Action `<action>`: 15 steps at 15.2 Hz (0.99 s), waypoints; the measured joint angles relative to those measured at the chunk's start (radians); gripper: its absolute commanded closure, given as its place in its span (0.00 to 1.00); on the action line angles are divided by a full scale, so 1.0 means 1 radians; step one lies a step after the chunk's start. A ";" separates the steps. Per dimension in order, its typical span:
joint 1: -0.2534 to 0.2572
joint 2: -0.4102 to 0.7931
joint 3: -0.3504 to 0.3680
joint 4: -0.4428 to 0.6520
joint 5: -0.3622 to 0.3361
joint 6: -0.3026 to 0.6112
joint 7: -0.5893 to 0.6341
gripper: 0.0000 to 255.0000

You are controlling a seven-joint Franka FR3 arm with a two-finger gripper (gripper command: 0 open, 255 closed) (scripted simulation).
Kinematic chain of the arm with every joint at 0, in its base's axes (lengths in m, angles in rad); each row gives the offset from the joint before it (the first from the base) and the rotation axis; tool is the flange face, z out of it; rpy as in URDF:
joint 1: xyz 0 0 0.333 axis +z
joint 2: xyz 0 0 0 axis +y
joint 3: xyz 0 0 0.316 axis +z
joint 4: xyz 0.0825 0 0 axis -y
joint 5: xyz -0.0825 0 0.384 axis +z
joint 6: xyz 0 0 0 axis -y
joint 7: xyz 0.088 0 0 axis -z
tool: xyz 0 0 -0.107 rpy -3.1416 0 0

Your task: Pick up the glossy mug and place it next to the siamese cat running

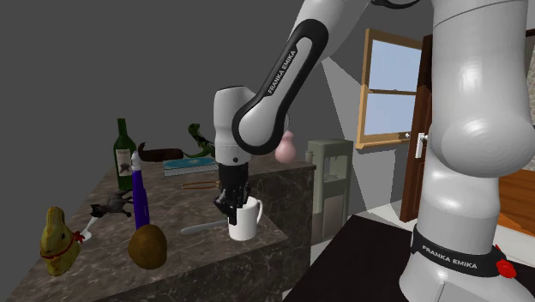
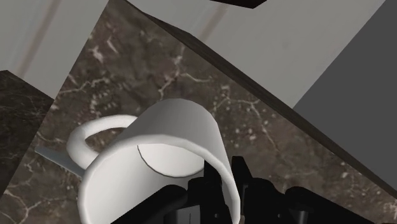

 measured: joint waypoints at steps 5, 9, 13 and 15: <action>-0.002 -0.062 0.009 0.007 0.045 -0.065 -0.036 1.00; -0.001 -0.109 0.012 0.014 0.075 -0.116 -0.057 1.00; 0.002 -0.158 0.013 0.027 0.103 -0.175 -0.079 1.00; 0.002 -0.180 0.010 0.038 0.113 -0.207 -0.091 1.00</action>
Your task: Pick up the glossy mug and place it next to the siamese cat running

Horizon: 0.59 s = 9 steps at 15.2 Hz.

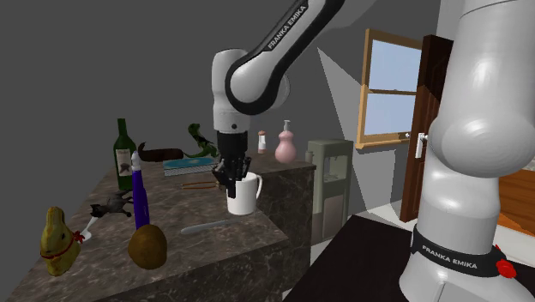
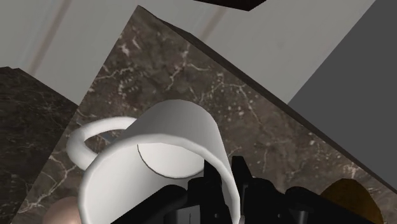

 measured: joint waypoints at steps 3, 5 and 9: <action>0.003 -0.034 -0.002 0.011 0.016 -0.044 -0.013 1.00; 0.003 -0.049 -0.003 0.027 0.022 -0.074 -0.019 1.00; 0.007 -0.086 -0.006 0.047 0.036 -0.129 -0.030 1.00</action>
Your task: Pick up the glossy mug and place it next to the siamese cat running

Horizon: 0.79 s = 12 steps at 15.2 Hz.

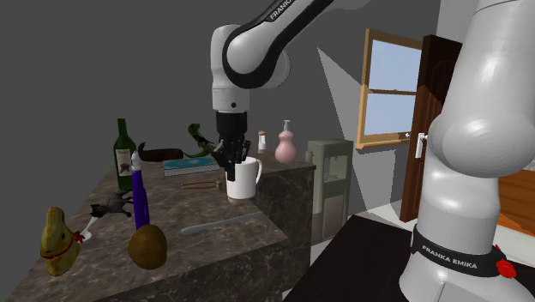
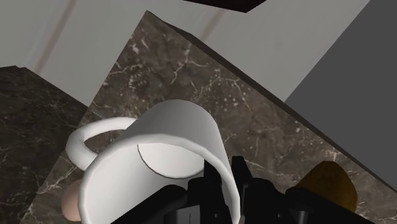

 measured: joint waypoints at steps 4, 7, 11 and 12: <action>0.001 -0.029 -0.004 0.027 0.009 -0.055 -0.010 1.00; 0.003 -0.051 -0.006 0.050 0.016 -0.099 -0.016 1.00; -0.004 0.022 -0.002 0.148 -0.005 -0.127 -0.005 1.00; -0.008 0.064 -0.002 0.196 -0.018 -0.134 -0.001 1.00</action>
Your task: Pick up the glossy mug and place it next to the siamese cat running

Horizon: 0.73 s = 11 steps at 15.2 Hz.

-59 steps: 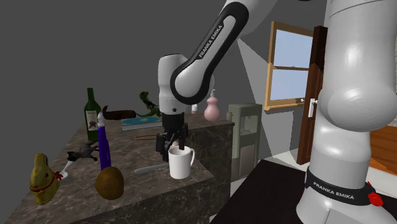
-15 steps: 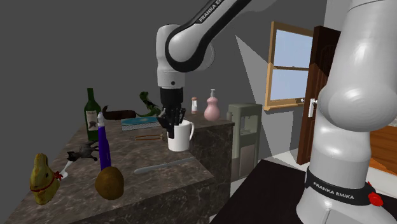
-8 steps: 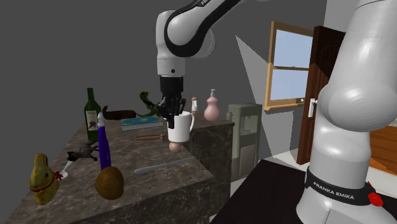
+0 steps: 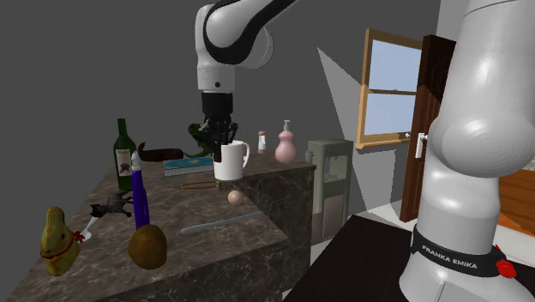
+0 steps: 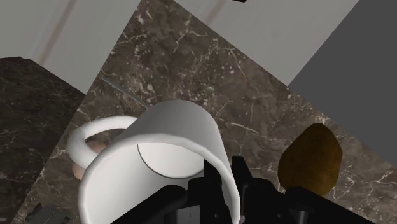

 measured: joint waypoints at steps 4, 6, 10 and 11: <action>-0.003 0.146 0.003 0.180 -0.043 -0.040 0.021 1.00; 0.002 0.235 0.004 0.287 -0.069 -0.062 0.036 1.00; 0.015 0.380 -0.002 0.479 -0.105 -0.114 0.047 1.00; 0.026 0.437 -0.004 0.558 -0.118 -0.139 0.054 1.00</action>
